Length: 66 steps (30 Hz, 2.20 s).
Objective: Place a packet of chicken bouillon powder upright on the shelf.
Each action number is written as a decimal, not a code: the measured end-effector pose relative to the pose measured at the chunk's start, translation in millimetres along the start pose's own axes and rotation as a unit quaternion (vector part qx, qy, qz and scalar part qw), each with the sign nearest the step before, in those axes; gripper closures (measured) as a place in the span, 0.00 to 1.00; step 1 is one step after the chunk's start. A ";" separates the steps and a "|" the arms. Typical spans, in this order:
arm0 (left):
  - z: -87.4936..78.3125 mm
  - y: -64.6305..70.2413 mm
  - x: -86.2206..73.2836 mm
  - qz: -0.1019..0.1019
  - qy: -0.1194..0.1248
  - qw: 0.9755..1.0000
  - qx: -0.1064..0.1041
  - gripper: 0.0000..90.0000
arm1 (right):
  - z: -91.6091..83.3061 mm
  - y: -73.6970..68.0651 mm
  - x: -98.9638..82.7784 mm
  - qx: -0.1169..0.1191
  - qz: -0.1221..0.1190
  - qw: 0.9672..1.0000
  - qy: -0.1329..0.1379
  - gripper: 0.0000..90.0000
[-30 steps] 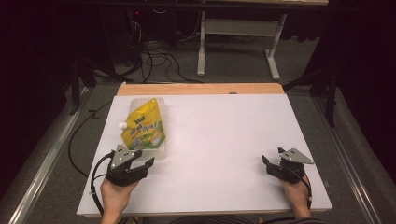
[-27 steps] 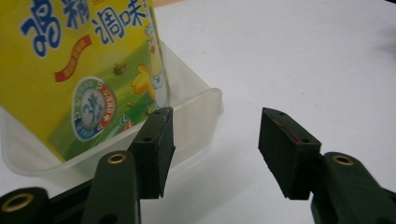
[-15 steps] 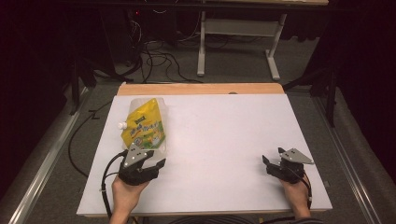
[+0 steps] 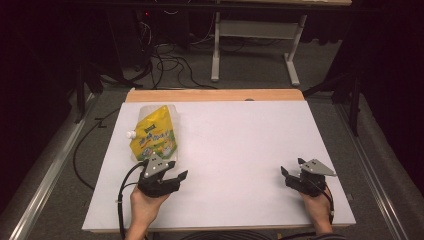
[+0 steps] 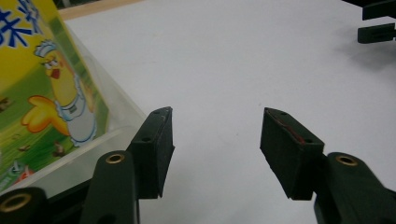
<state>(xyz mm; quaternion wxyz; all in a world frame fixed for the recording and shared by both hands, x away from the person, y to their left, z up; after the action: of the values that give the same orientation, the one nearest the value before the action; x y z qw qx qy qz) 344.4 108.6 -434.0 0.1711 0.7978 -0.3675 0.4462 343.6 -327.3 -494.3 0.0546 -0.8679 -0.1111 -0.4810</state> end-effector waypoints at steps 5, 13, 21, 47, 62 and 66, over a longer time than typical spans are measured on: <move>6.4 5.4 3.3 0.001 0.002 1.000 -0.007 0.49 | -0.1 0.4 0.1 0.001 0.000 1.000 0.003 0.32; 24.7 11.8 9.6 -0.005 0.007 1.000 -0.020 0.49 | -0.1 0.5 0.1 0.002 0.001 1.000 0.003 0.32; 45.6 20.0 13.8 0.003 -0.001 1.000 -0.027 0.49 | -0.4 0.8 0.2 0.001 0.005 1.000 0.005 0.32; 92.1 26.2 8.4 0.015 -0.023 0.999 -0.023 0.49 | -1.2 1.4 0.1 0.003 0.007 1.000 0.010 0.32; 114.0 23.6 -0.9 0.013 -0.029 0.999 0.005 0.49 | -1.5 0.7 0.0 0.001 0.007 1.000 0.008 0.32; 115.6 22.2 -2.2 0.005 -0.025 1.000 0.013 0.48 | -1.5 0.8 0.1 0.001 0.005 1.000 0.009 0.32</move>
<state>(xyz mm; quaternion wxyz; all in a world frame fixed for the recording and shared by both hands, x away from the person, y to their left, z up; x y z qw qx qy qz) 395.1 25.1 -499.9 0.1492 0.8092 -0.3700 0.4314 342.6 -328.4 -493.4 0.0590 -0.8640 -0.1068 -0.4885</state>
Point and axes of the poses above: each handheld gripper's, and its own axes: z roughly forward along the jaws, x roughly out of its top, y roughly to its right, the point moved 3 cm from there along z, roughly forward along the jaws, and after that the axes turned 8 degrees about z, right-handed, at the moved point
